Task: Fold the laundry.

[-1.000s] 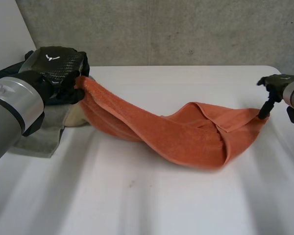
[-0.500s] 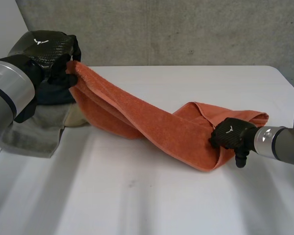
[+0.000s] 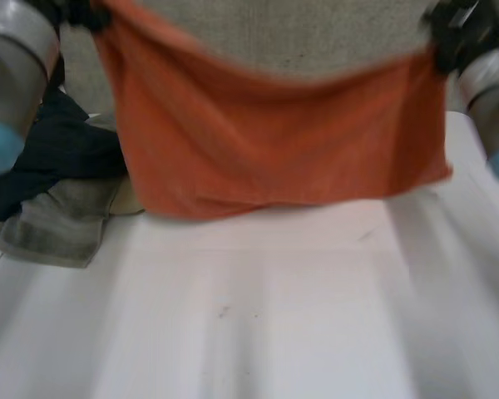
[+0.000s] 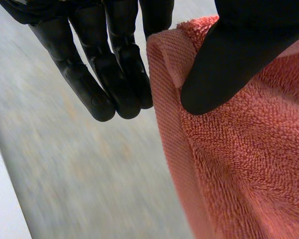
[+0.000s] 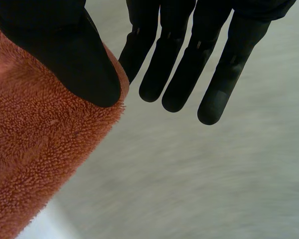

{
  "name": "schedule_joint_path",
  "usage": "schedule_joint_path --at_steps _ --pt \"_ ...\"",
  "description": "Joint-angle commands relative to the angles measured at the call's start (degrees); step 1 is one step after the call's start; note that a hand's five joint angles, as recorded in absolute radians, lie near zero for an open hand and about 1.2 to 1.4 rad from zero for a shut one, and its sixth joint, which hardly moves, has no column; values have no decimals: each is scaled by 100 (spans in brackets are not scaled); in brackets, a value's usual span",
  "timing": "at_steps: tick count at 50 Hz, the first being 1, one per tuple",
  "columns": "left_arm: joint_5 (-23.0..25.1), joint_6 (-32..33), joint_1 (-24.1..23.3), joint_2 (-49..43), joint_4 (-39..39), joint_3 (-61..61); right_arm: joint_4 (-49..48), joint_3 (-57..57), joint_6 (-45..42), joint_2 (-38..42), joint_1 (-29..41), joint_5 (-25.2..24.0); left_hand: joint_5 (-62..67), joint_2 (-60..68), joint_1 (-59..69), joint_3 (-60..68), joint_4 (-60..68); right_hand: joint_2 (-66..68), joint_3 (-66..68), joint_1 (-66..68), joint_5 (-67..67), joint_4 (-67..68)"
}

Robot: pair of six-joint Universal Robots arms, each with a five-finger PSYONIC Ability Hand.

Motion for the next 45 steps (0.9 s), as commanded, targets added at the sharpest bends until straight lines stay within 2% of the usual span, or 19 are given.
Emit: schedule_joint_path --at_steps 1,7,13,21,27,31,34,35,45 --pt "-347 -552 121 -467 814 1161 -256 -450 941 -624 -163 271 1300 1143 1522 1182 1149 1277 1207 1500 1289 1147" --pt "-330 -658 191 -432 754 635 192 638 906 -967 -260 -433 1300 1143 1522 1182 1149 1277 1207 1500 1289 1147" --pt "-67 -597 279 -283 727 -1025 360 2484 906 -1372 -550 -1083 1300 1143 1522 1182 1149 1277 1207 1500 1289 1147" --pt "417 -158 472 -273 842 -2705 316 4401 608 -1153 -656 -1664 1300 1143 1522 1182 1149 1277 1207 1500 1289 1147" --pt "496 80 595 -423 780 -3084 394 4613 72 -652 -655 -1726 1300 1143 1522 1182 1149 1091 1022 1315 1104 962" --pt "479 98 613 -379 727 -3154 509 4456 80 -564 -673 -1699 1300 1143 1522 1182 1149 -1292 -1362 -1069 -1280 -1422" --pt "496 98 622 -318 719 -3189 623 4315 203 -493 -699 -1691 1300 1143 1522 1182 1149 -2053 -2123 -1830 -2041 -2183" --pt "470 98 639 -274 719 -3207 736 4210 316 -458 -726 -1691 1300 1143 1522 1182 1149 -2722 -2792 -2499 -2710 -2852" --pt "461 115 701 -133 719 -3286 1555 3577 1266 -10 -946 -1471 1300 1143 1522 1182 1149 -2998 -3068 -2775 -2986 -3128"
